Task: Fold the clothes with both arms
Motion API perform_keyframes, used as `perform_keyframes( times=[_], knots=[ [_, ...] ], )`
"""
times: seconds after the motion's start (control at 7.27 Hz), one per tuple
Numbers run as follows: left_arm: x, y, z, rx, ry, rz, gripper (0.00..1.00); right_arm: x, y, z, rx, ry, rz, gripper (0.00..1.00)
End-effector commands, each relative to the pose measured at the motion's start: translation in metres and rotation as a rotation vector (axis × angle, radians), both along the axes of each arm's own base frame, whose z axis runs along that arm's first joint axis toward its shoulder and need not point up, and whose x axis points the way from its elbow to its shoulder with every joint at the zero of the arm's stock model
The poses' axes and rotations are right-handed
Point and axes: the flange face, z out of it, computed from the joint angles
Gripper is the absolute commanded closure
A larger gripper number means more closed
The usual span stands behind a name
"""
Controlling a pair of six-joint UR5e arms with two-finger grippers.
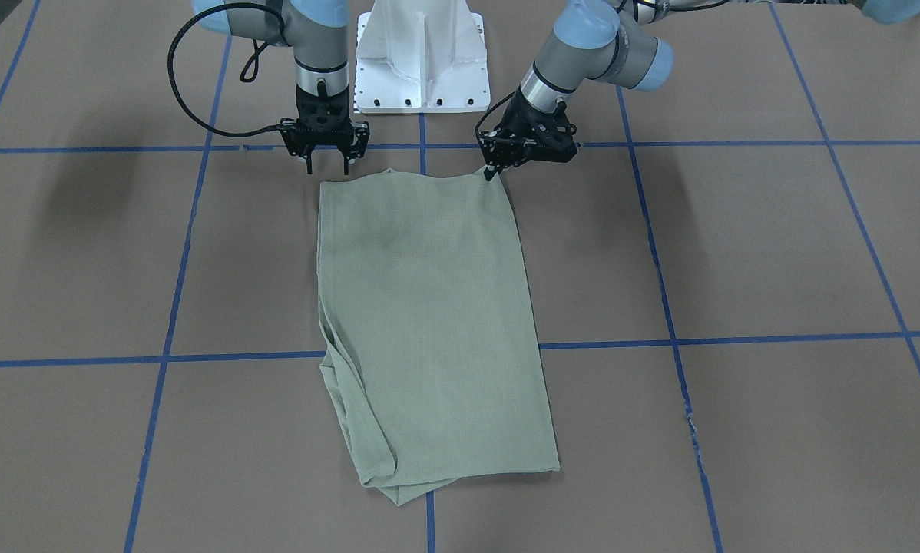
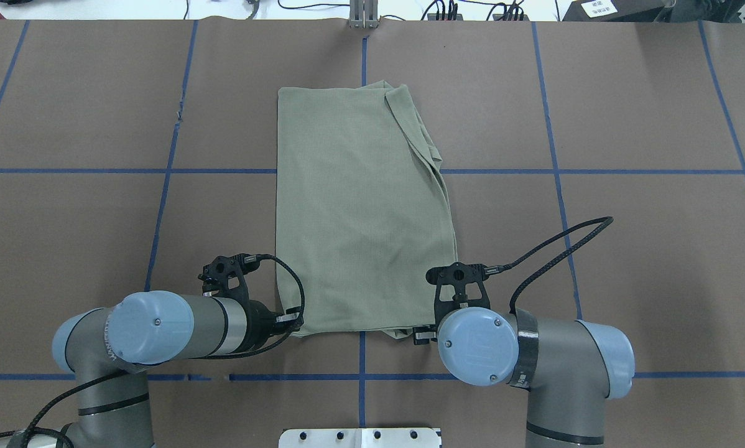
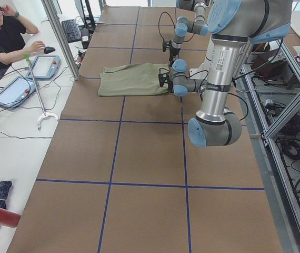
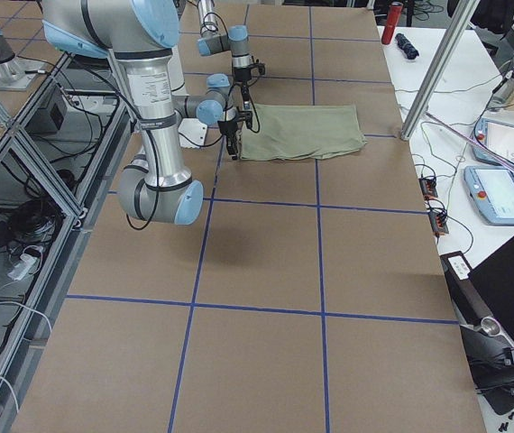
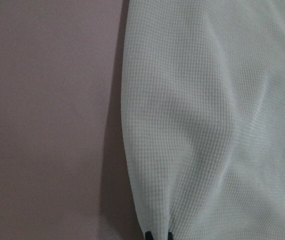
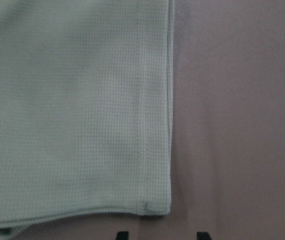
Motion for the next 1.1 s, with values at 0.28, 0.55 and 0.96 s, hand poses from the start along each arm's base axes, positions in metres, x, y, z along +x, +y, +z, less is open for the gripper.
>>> perform_keyframes(
  times=[0.28,0.55,0.96],
  knots=[
    [0.0,0.001,-0.002,0.001,0.004,0.001,1.0,0.008,-0.034,-0.038,-0.262,-0.217,0.368,0.02],
    [-0.001,0.001,-0.003,0.002,0.006,0.001,1.0,-0.011,-0.034,-0.02,-0.392,-0.229,0.51,0.05],
    [-0.002,0.001,-0.005,0.003,0.01,0.001,1.0,-0.038,-0.02,-0.002,-0.408,-0.22,0.511,0.07]
  ],
)
